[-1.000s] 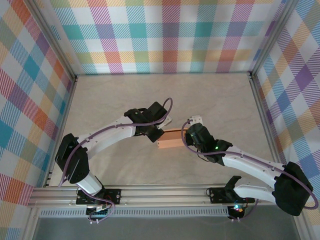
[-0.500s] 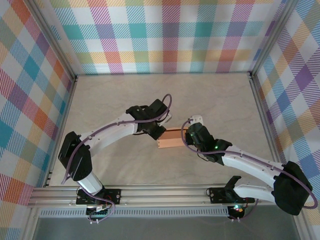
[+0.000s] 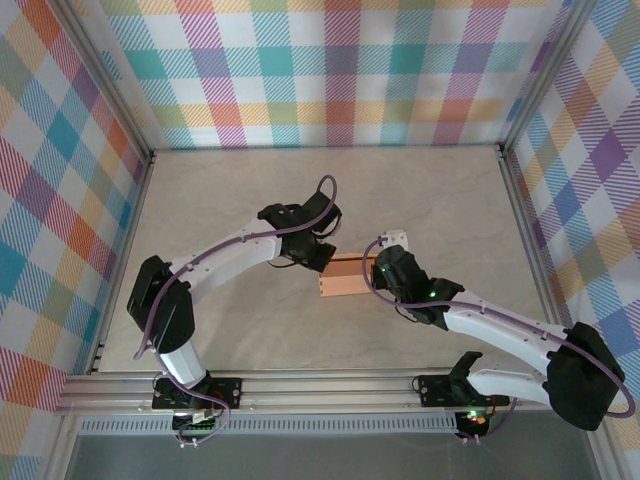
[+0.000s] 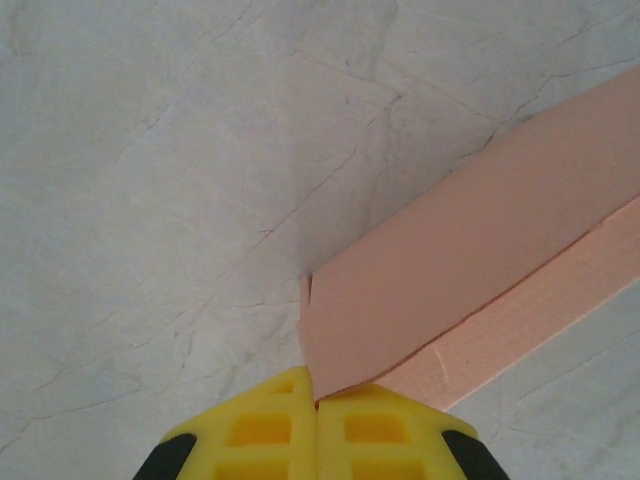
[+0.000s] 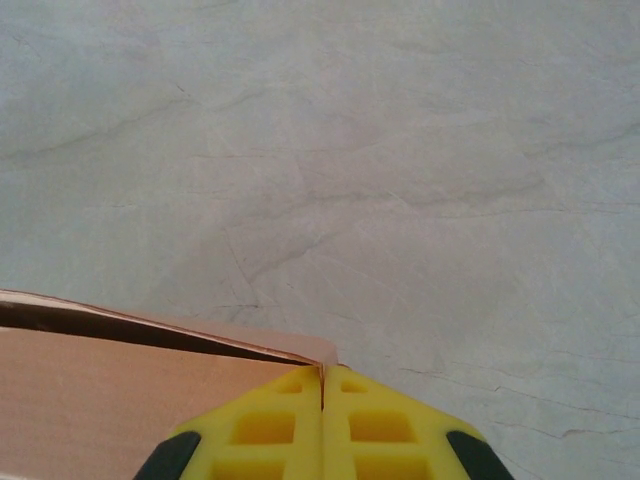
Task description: Fold the paper box
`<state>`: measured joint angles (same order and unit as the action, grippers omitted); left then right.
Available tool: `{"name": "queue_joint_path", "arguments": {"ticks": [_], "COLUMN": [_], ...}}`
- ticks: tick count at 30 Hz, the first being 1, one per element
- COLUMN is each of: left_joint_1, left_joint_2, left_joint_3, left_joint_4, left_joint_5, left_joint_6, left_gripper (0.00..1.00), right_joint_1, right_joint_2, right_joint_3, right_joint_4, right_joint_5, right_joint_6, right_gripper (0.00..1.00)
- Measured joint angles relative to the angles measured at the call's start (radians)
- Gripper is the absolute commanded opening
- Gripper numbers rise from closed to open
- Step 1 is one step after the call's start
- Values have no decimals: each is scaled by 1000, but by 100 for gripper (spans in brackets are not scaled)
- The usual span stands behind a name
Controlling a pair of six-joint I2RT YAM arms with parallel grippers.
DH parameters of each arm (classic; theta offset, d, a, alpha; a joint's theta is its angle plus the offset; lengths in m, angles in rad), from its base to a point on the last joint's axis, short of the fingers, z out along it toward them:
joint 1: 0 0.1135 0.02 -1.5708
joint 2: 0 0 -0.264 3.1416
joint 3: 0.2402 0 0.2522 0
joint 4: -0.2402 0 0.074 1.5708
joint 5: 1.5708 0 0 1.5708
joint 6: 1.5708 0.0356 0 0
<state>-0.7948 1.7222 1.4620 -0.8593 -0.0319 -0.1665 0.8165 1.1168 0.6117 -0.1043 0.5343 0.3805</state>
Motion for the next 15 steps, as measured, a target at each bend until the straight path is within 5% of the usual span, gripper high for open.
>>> {"name": "queue_joint_path", "arguments": {"ticks": [15], "left_joint_1": [21], "left_joint_2": [29], "left_joint_3": [27], "left_joint_4": [27], "left_joint_5": [14], "left_joint_6": [-192], "left_gripper": [0], "right_joint_1": [0], "right_joint_2": [0], "right_joint_3": [0], "right_joint_4": [-6], "right_joint_5": [9], "right_joint_6": [0], "right_gripper": [0]}}
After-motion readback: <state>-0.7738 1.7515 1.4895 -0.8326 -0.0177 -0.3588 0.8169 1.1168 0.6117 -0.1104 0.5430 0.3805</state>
